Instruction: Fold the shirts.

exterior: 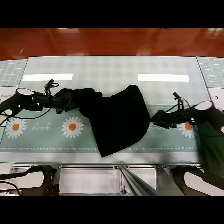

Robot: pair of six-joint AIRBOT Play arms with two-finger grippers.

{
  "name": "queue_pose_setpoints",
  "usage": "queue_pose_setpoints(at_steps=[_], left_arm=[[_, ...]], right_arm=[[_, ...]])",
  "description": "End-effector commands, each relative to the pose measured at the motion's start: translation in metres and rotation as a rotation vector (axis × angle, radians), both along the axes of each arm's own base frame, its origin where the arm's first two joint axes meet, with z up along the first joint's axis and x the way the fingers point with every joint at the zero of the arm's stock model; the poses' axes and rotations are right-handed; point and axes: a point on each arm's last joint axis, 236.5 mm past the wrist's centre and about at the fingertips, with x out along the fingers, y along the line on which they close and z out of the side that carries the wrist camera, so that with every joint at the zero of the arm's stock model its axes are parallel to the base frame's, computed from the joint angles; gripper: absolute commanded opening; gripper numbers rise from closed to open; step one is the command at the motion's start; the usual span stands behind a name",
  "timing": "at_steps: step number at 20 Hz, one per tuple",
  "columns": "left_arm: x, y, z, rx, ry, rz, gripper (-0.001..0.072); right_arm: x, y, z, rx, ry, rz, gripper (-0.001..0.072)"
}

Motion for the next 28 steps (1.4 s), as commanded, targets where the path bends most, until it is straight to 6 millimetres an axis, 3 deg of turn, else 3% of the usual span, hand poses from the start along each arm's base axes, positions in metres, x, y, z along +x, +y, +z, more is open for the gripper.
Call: queue_pose_setpoints(at_steps=[1, 4, 5, 6, 7, 9, 12, 14, 16, 19, 21, 22, 25, 28], left_arm=[[-0.002, -0.003, 0.003, -0.011, 0.003, -0.016, 0.0021], [-0.003, -0.003, 0.003, -0.012, 0.004, -0.017, 0.0021], [-0.002, -0.003, 0.003, -0.012, 0.003, -0.017, 0.0021], [-0.001, -0.002, 0.007, -0.017, -0.002, -0.020, 0.0021], [0.003, 0.000, 0.015, -0.026, -0.017, -0.028, 0.0021], [0.016, 0.008, 0.047, -0.042, -0.091, -0.042, 0.0021], [0.045, 0.035, 0.129, -0.022, -0.298, -0.011, 0.0021], [0.057, 0.052, 0.203, 0.012, -0.491, 0.027, 0.0021], [0.054, 0.063, 0.287, 0.051, -0.701, 0.059, 0.0021], [0.019, 0.063, 0.411, 0.119, -1.020, 0.095, 0.0021], [-0.016, 0.061, 0.476, 0.193, -1.203, 0.121, 0.0021], [-0.038, 0.060, 0.507, 0.237, -1.294, 0.145, 0.0021], [-0.098, 0.062, 0.568, 0.398, -1.499, 0.242, 0.0021], [-0.147, 0.059, 0.600, 0.541, -1.626, 0.352, 0.0021]], right_arm=[[0.017, 0.026, -0.012, 0.020, -0.003, 0.012, 0.0412], [0.040, 0.044, -0.008, 0.042, -0.029, 0.031, 0.0381], [0.048, 0.051, -0.002, 0.055, -0.045, 0.043, 0.0262], [0.056, 0.058, 0.008, 0.067, -0.078, 0.069, 0.0098], [0.063, 0.064, 0.025, 0.090, -0.125, 0.118, 0.0027], [0.081, 0.067, 0.066, 0.117, -0.211, 0.185, 0.0027], [0.123, 0.050, 0.155, 0.069, -0.425, 0.185, 0.0026], [0.142, 0.034, 0.235, -0.008, -0.614, 0.178, 0.0026], [0.147, 0.014, 0.318, -0.137, -0.807, 0.157, 0.0026], [0.120, -0.003, 0.440, -0.267, -1.085, 0.121, 0.0026], [0.085, -0.012, 0.504, -0.335, -1.249, 0.087, 0.0026], [0.066, -0.017, 0.524, -0.370, -1.303, 0.068, 0.0026], [0.006, -0.043, 0.557, -0.503, -1.387, -0.010, 0.0026], [-0.042, -0.061, 0.562, -0.592, -1.386, -0.053, 0.0026]])
